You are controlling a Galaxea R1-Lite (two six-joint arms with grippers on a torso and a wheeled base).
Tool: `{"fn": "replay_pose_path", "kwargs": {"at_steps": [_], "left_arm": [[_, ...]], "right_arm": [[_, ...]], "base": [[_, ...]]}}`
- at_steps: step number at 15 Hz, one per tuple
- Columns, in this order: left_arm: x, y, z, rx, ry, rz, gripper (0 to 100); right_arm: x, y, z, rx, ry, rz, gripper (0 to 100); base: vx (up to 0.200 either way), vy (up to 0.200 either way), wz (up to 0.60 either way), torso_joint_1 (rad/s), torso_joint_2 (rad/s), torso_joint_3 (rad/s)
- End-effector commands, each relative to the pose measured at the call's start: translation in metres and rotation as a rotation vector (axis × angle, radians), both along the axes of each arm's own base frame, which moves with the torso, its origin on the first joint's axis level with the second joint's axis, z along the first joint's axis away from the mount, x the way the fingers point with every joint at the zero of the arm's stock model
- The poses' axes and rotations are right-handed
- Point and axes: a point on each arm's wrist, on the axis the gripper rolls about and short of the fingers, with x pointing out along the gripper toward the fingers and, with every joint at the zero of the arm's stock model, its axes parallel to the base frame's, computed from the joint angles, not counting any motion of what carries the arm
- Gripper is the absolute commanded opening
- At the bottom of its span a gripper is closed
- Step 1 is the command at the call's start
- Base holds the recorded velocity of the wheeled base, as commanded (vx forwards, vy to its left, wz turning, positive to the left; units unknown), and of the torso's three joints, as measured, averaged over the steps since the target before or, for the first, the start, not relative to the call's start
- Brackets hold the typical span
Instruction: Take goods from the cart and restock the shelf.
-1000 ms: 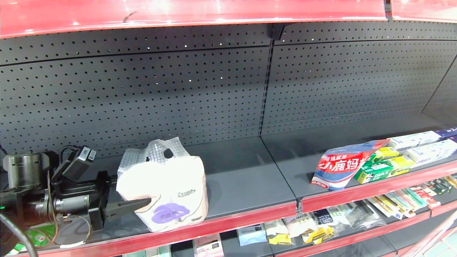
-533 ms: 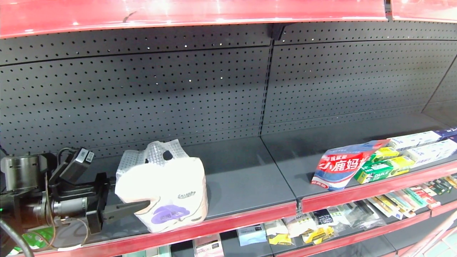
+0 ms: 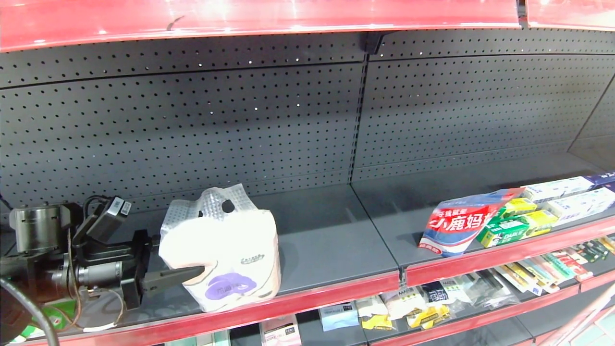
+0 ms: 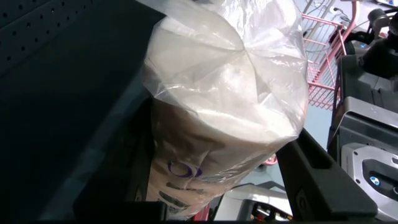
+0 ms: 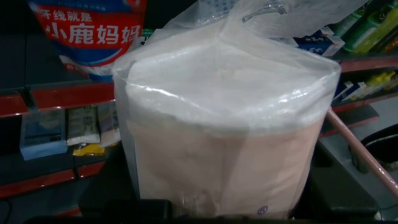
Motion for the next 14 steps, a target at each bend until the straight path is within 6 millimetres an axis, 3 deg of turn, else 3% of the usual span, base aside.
{"fn": "replay_pose_path", "kwargs": {"at_steps": [1, 14], "left_arm": [[-0.0016, -0.0005, -0.0011, 0.001, 0.005, 0.0, 0], [0.0032, -0.0011, 0.0032, 0.007, -0.022, -0.001, 0]], "right_arm": [[0.0002, 0.0, 0.0, -0.001, 0.001, 0.001, 0], [0.001, 0.0002, -0.0002, -0.002, 0.007, 0.0, 0]], "base": [[0.0, 0.0, 0.0, 0.0, 0.0, 0.0], [0.0, 0.0, 0.0, 0.0, 0.0, 0.0]]}}
